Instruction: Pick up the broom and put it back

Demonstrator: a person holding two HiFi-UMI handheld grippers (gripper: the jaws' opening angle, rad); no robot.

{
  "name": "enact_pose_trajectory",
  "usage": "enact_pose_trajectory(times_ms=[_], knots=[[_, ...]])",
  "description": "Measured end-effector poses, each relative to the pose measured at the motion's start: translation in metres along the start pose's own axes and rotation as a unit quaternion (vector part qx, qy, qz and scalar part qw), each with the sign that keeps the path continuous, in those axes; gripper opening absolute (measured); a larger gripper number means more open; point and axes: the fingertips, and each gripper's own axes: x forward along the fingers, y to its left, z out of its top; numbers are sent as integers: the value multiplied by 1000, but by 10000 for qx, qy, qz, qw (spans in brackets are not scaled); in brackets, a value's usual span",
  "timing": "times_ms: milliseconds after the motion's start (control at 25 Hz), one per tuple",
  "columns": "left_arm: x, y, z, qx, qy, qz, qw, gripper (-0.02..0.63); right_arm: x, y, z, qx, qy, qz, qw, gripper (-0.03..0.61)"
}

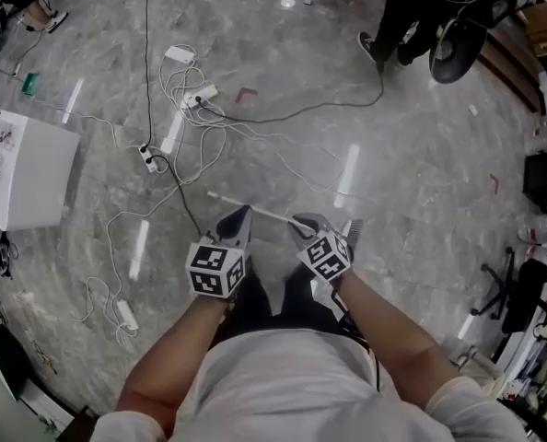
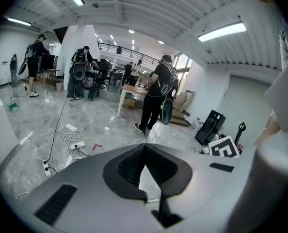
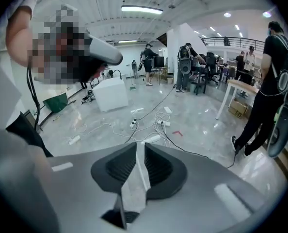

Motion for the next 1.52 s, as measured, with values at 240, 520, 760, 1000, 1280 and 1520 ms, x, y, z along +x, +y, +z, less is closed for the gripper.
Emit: enact_pose_trajectory(times_ms=[240, 520, 760, 1000, 1280, 1520], knots=[[1, 7, -8, -53, 18, 71, 10000, 5, -8, -5, 24, 221, -296, -100, 9993, 6], [-7, 2, -9, -125, 28, 37, 9999, 5, -19, -6, 37, 312, -413, -157, 9985, 2], [-7, -1, -5, -152, -12, 0, 9999, 5, -25, -12, 43, 500, -474, -235, 9973, 2], [-8, -3, -3, -90, -31, 12, 10000, 5, -32, -17, 48, 504, -530, -294, 9969, 2], [-10, -6, -4, -6, -31, 26, 10000, 5, -40, -19, 50, 557, -576, -346, 9962, 2], [-12, -12, -6, -7, -45, 16, 10000, 5, -45, -17, 47, 566, -606, -384, 9958, 2]])
